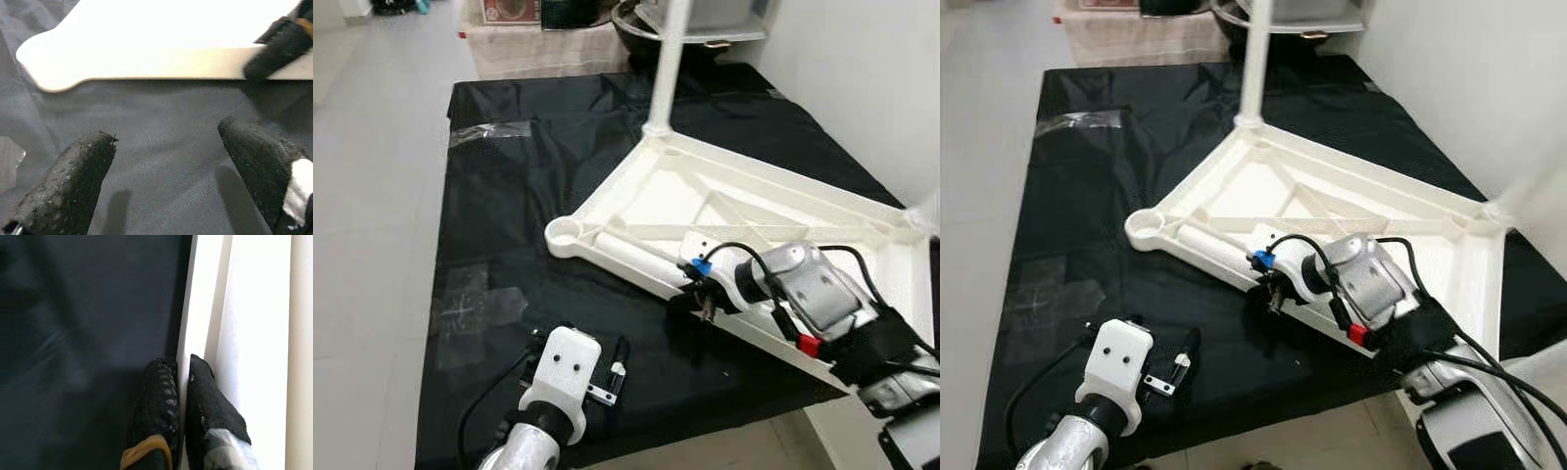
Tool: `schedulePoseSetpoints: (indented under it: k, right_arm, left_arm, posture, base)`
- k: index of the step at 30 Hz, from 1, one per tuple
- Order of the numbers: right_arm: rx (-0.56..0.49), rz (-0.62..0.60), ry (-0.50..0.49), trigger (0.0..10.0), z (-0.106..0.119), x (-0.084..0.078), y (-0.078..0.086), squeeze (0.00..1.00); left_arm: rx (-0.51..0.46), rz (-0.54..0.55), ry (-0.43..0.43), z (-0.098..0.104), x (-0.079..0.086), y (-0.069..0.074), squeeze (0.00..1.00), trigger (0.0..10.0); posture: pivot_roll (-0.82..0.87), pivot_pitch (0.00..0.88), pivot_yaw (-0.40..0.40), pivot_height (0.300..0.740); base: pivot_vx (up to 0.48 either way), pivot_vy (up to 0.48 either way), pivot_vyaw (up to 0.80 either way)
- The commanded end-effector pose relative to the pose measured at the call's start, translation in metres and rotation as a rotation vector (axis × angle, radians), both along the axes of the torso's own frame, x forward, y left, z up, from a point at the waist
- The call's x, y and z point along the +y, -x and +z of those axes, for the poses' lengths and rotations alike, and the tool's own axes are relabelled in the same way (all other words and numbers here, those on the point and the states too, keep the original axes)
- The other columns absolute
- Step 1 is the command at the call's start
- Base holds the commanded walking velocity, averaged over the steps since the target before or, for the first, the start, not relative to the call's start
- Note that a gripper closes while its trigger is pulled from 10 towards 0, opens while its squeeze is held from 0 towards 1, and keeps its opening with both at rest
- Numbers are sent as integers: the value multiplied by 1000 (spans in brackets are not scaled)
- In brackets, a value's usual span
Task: Building children table
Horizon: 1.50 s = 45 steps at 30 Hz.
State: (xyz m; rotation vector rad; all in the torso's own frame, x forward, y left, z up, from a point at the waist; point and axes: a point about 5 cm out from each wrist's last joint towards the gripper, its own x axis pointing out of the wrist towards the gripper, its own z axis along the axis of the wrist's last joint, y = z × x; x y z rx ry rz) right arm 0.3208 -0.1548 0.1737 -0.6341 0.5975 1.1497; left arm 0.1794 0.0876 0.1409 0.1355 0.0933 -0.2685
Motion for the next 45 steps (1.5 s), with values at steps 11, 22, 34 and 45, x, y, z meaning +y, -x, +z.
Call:
schedulePoseSetpoints:
  k: [11, 22, 34, 45]
  right_arm:
    - [-19, 483, -189, 0, 16, 41, 39, 0]
    - [-70, 557, -129, 0, 6, 40, 45, 0]
    - [-110, 544, -30, 0, -14, 26, 37, 0]
    - [-120, 651, -52, 0, -11, 24, 45, 0]
  left_arm:
    - [-3, -1, -16, -1, 1, -1, 0, 10000]
    - [-55, -48, 49, 16, -8, -5, 0, 10000]
    - [-57, -274, 3, 32, -22, 6, 0, 10000]
    - [-231, -66, -10, 58, -2, -13, 0, 10000]
  posture:
    - [97, 141, -90, 740]
    - [96, 143, -91, 740]
    - [104, 143, -94, 740]
    - [101, 144, -97, 740]
  base:
    - [0, 0, 0]
    - [0, 0, 0]
    - [0, 0, 0]
    - [0, 0, 0]
